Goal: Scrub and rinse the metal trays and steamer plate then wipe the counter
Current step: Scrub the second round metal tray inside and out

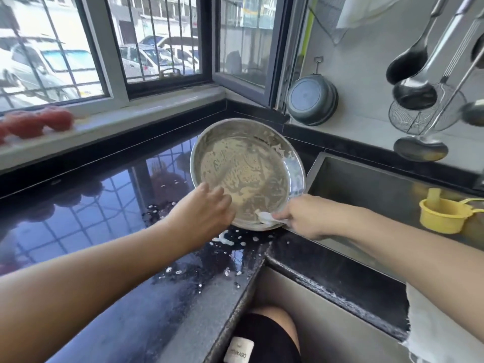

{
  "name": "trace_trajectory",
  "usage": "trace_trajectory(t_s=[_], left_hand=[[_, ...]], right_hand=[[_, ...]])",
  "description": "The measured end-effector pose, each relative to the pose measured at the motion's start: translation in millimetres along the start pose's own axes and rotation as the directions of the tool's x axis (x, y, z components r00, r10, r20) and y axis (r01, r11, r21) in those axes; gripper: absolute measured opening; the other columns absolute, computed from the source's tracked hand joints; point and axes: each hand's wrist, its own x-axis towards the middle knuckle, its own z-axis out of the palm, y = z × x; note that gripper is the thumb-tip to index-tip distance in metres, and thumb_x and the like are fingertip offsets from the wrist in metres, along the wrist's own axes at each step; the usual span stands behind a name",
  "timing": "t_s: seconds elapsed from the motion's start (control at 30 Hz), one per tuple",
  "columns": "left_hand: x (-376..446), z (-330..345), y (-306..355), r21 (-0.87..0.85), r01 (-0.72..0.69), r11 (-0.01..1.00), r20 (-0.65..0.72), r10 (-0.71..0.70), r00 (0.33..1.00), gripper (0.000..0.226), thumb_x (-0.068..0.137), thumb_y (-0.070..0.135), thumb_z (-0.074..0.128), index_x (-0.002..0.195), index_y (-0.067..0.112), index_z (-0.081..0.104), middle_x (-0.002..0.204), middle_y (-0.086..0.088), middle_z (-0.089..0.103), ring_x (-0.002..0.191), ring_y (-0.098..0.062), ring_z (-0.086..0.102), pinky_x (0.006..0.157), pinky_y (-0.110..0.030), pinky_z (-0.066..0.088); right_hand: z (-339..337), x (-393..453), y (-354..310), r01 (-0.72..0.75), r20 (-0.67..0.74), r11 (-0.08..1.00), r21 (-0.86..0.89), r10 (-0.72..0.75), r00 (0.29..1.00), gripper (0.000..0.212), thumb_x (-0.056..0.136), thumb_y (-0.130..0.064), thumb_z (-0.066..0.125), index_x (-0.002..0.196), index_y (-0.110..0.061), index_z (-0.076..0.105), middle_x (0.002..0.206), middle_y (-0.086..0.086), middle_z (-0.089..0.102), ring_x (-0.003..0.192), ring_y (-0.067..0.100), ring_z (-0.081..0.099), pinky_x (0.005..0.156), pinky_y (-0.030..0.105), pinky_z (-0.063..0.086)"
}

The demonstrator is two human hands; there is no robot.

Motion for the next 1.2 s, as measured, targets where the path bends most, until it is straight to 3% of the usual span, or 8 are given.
trace_trajectory(t_s=[0.13,0.3,0.43,0.53,0.67,0.8,1.07,1.2], left_hand=[[21,3,23,-0.082,-0.030,0.996,-0.214,0.012,0.977,0.034,0.087,0.012,0.036,0.086,0.019,0.070,0.079,-0.003,0.066,0.073,-0.025,0.064,0.058,-0.034,0.046],[29,22,32,-0.244,-0.093,0.965,-0.288,0.020,0.958,0.036,0.083,0.012,0.032,0.095,0.015,0.066,0.075,-0.003,0.063,0.062,-0.027,0.065,0.045,-0.034,0.051],[6,22,1,-0.229,-0.183,0.956,-0.351,0.094,0.932,0.021,0.076,0.007,0.063,0.096,0.014,0.062,0.077,-0.003,0.064,0.062,-0.026,0.063,0.055,-0.037,0.056],[0,12,-16,-0.177,-0.187,0.966,-0.381,0.108,0.918,0.018,0.080,0.010,0.056,0.095,0.015,0.065,0.079,-0.003,0.066,0.066,-0.024,0.063,0.060,-0.037,0.057],[2,18,-25,-0.201,-0.179,0.963,-0.411,0.083,0.908,0.016,0.085,0.009,0.056,0.096,0.018,0.063,0.082,-0.002,0.065,0.071,-0.024,0.062,0.064,-0.039,0.057],[-6,31,-16,-0.201,-0.191,0.961,-0.396,0.099,0.913,0.025,0.078,0.008,0.073,0.098,0.018,0.063,0.083,-0.001,0.064,0.073,-0.023,0.060,0.064,-0.039,0.057],[-29,55,-36,-0.265,-0.114,0.957,-0.297,0.031,0.954,0.036,0.065,0.002,0.063,0.095,0.021,0.058,0.077,0.001,0.057,0.065,-0.023,0.060,0.049,-0.035,0.054],[-12,37,-11,-0.399,-0.045,0.916,-0.164,-0.023,0.986,0.033,0.082,0.010,0.061,0.112,0.025,0.059,0.100,0.002,0.061,0.094,-0.023,0.063,0.080,-0.038,0.057]], right_hand=[[-3,-2,-6,0.010,-0.002,1.000,-0.027,-0.010,1.000,0.057,0.101,-0.012,0.040,0.147,-0.045,0.047,0.139,0.008,0.058,0.098,0.025,0.058,0.076,0.028,0.045],[-9,-14,-4,-0.006,0.017,0.999,-0.047,0.007,1.000,0.058,0.098,-0.008,0.042,0.140,-0.046,0.055,0.128,0.010,0.062,0.094,0.029,0.060,0.075,0.031,0.050],[-34,-14,23,-0.138,-0.060,0.952,-0.275,0.126,0.990,0.062,0.092,-0.006,0.045,0.141,-0.045,0.052,0.124,0.011,0.058,0.106,0.034,0.063,0.079,0.037,0.052],[-35,-5,28,-0.207,-0.162,0.918,-0.338,0.161,0.974,0.061,0.094,-0.006,0.043,0.144,-0.039,0.051,0.125,0.009,0.060,0.107,0.033,0.063,0.072,0.036,0.047],[-30,-1,6,-0.088,0.064,0.967,-0.240,0.106,0.992,0.058,0.091,0.000,0.044,0.138,-0.030,0.061,0.116,0.007,0.064,0.081,0.025,0.057,0.071,0.031,0.049],[-41,8,0,0.016,0.199,0.999,-0.038,-0.008,0.980,0.055,0.094,-0.003,0.046,0.135,-0.036,0.063,0.110,-0.006,0.071,0.097,0.027,0.065,0.084,0.033,0.056],[-17,-11,18,-0.117,-0.138,0.993,0.018,0.119,0.983,0.059,0.101,-0.014,0.038,0.144,-0.054,0.044,0.148,0.005,0.053,0.113,0.029,0.062,0.083,0.034,0.052],[-1,-26,4,-0.064,-0.211,0.989,0.134,0.091,0.973,0.054,0.103,-0.021,0.040,0.145,-0.056,0.042,0.149,0.005,0.052,0.112,0.030,0.062,0.087,0.038,0.053]])
